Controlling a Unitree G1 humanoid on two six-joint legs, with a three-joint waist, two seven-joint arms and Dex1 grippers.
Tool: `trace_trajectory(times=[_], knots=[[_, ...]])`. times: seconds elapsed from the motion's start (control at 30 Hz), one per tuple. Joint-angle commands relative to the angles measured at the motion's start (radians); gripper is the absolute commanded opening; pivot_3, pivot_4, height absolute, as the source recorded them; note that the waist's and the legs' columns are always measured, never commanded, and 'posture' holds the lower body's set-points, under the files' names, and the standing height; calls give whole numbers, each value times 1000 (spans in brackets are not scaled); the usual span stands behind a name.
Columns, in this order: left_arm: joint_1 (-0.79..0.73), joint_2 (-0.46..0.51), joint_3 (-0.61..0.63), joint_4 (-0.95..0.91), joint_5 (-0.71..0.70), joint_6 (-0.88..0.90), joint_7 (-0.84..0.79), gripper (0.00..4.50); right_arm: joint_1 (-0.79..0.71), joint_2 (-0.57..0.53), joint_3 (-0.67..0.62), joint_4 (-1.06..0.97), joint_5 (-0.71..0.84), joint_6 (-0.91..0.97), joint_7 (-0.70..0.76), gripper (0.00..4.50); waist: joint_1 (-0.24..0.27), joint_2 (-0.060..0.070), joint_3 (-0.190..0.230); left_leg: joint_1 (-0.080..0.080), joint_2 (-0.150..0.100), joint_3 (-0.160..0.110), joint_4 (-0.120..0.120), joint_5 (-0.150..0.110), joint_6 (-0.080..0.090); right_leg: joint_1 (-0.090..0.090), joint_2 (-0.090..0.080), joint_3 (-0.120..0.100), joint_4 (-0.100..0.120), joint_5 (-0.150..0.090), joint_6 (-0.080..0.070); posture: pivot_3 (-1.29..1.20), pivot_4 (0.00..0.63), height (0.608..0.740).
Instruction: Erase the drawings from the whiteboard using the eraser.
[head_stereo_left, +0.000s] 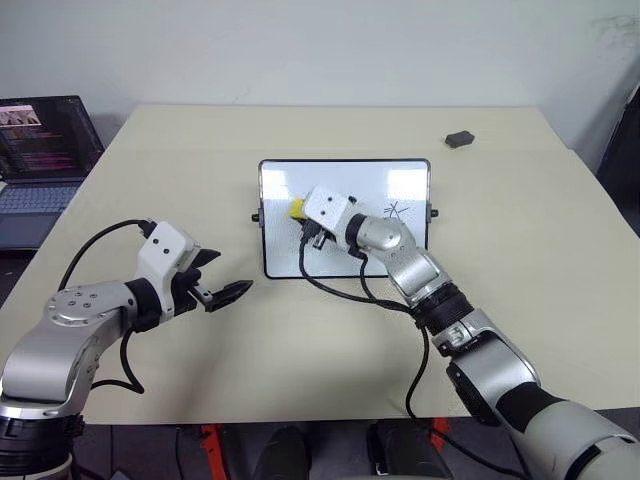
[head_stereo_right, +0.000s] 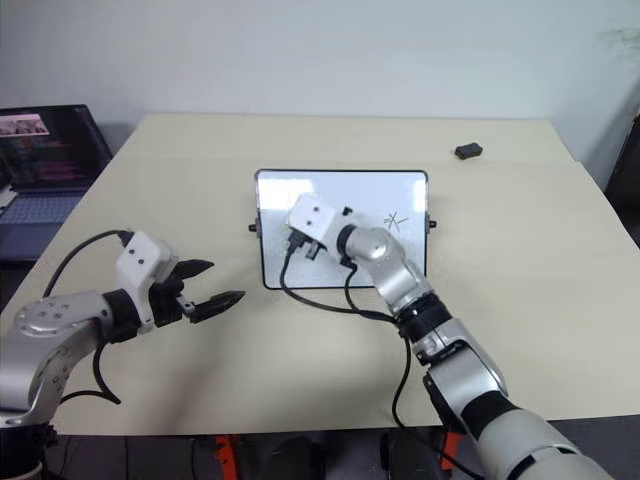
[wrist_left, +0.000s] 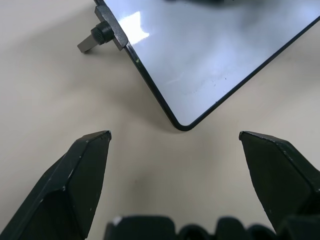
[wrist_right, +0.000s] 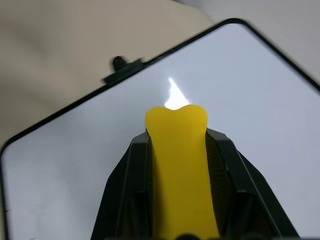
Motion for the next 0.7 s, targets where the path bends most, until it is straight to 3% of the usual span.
trace_trajectory(times=[0.03,0.4,0.53,0.7], knots=[[-5,0,7,-23,2,-13,2,4500,-4,0,-3,-4,-6,2,-13,1091,-1,0,0,0,0,0,0,0,0,0,0,0,-1,0,0,0,150,740],[-12,-2,1,-23,0,-10,1,4500,89,-55,87,-76,-41,109,116,1091,-1,0,0,2,0,0,0,0,0,2,0,0,0,0,0,0,150,740],[-16,-3,-2,-22,0,-10,0,4500,76,-43,61,-88,-21,94,98,1091,0,0,0,2,0,-1,1,0,0,2,0,0,2,0,0,0,150,740],[-14,-10,3,-26,-7,-9,2,4500,102,-8,-13,-222,111,94,148,1091,1,0,0,1,0,-1,1,0,0,1,0,-1,1,0,0,0,150,740]])
